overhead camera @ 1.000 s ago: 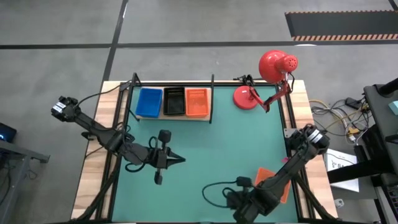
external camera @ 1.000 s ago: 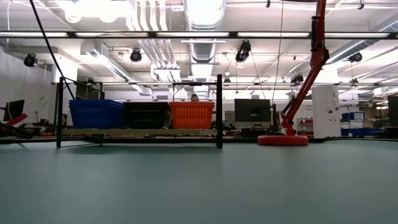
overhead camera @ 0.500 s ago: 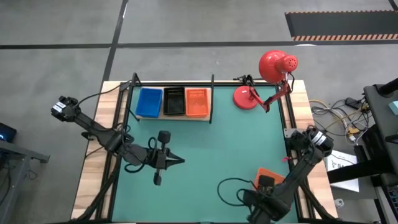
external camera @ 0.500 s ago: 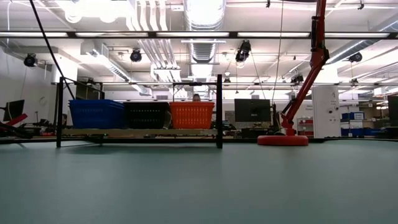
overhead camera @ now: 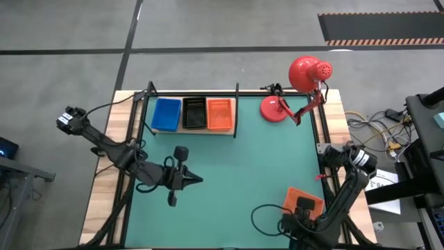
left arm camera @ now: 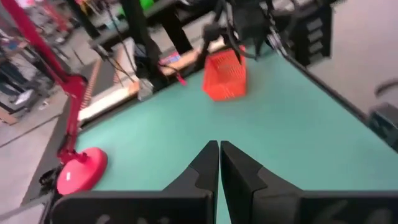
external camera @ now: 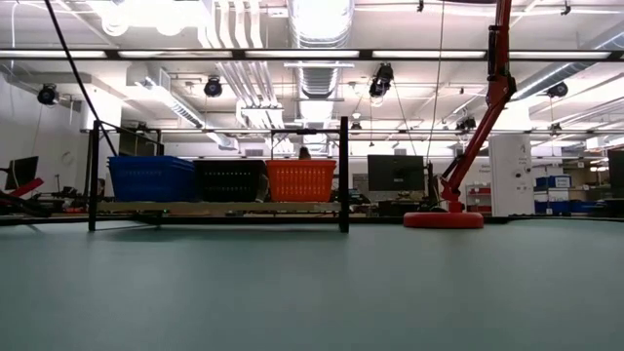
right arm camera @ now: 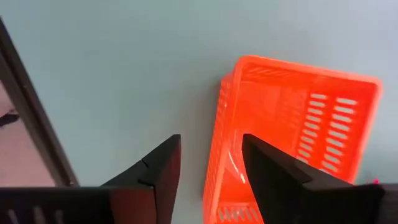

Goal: Stack baskets on shelf by color
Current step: Stack the orange bin on top of the orange bins on the shelf

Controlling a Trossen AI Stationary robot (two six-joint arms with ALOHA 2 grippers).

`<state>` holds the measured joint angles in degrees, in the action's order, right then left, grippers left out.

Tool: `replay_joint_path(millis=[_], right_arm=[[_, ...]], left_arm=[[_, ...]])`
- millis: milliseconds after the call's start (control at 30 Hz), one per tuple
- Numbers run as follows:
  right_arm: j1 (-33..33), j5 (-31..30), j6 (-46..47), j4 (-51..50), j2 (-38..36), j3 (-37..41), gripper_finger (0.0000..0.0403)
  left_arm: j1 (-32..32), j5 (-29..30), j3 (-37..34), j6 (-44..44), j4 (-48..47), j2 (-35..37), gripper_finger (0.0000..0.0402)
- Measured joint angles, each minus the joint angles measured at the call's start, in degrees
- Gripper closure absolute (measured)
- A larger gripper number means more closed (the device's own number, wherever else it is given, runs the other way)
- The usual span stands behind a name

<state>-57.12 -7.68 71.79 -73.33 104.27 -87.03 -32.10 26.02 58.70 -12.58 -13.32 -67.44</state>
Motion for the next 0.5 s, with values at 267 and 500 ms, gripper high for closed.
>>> replay_joint_path(millis=[267,500], right_arm=[[1.1,-3.4,2.7,5.3,0.2,6.9,0.0268],[3.3,-5.7,0.3,8.9,0.5,11.5,0.036]], left_arm=[[-3.6,0.4,-0.7,3.3,-2.7,1.6,0.0402],[-5.4,0.4,-1.0,5.6,-2.8,3.1,0.0402]])
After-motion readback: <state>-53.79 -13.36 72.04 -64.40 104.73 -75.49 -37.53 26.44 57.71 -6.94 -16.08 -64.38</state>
